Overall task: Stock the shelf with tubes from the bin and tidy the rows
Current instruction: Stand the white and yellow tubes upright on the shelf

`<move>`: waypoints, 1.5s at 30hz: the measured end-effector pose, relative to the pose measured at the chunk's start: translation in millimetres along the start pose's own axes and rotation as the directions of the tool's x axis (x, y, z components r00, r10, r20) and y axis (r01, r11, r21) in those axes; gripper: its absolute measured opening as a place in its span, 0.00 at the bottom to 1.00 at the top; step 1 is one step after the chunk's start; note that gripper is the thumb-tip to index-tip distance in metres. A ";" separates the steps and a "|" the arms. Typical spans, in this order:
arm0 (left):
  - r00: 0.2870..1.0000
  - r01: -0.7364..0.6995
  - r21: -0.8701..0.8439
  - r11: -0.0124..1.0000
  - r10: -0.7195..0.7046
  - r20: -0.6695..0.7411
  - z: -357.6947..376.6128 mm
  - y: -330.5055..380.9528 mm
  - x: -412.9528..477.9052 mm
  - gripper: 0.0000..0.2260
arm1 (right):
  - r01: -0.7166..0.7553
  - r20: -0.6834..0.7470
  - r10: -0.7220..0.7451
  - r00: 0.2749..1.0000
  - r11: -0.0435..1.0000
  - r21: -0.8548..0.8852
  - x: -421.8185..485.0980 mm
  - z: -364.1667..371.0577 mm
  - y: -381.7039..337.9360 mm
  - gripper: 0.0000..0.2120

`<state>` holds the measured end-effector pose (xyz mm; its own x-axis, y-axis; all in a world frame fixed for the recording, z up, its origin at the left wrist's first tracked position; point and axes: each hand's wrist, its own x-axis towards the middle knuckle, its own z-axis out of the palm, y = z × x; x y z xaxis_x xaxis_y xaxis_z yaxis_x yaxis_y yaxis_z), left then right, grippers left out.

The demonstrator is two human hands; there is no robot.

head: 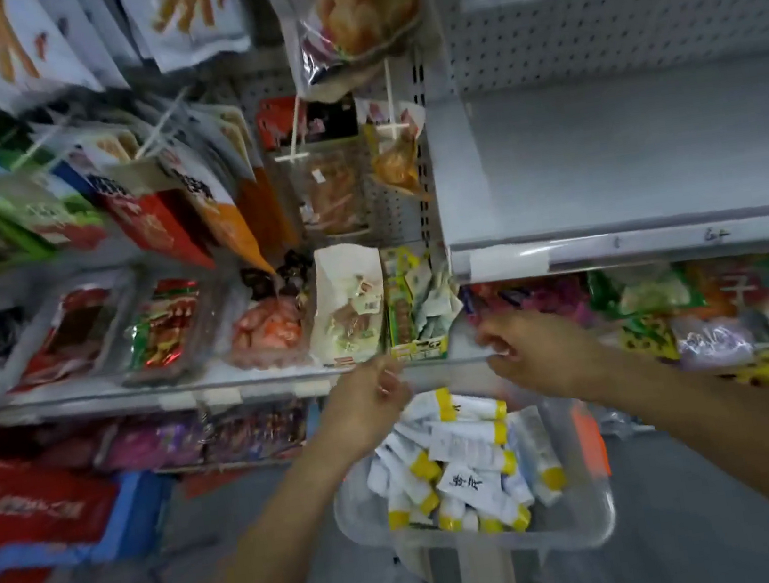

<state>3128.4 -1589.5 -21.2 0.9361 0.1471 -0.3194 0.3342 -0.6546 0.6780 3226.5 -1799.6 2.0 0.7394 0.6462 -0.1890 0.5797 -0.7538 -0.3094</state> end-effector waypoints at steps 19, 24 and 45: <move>0.599 0.621 -0.599 0.506 -0.799 -0.054 216.8 -139.9 93.2 0.12 | -0.327 0.407 0.308 0.860 0.945 -0.024 27.0 304.7 79.6 0.25; 0.571 0.691 -0.571 0.444 -0.820 0.053 217.1 -151.8 111.8 0.19 | -0.376 0.408 0.305 0.861 0.920 0.107 23.5 312.0 80.4 0.29; 0.927 0.213 -0.775 0.594 -0.373 -0.031 60.5 10.8 -14.2 0.11 | -0.411 0.402 0.206 0.892 0.003 0.912 -28.9 59.3 -1.2 0.09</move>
<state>3112.1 -1643.5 -49.5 0.7468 0.4032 -0.5288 0.4832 0.2174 0.8481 3184.1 -1810.3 -47.4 0.6415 0.4694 -0.6067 -0.6144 -0.1592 -0.7728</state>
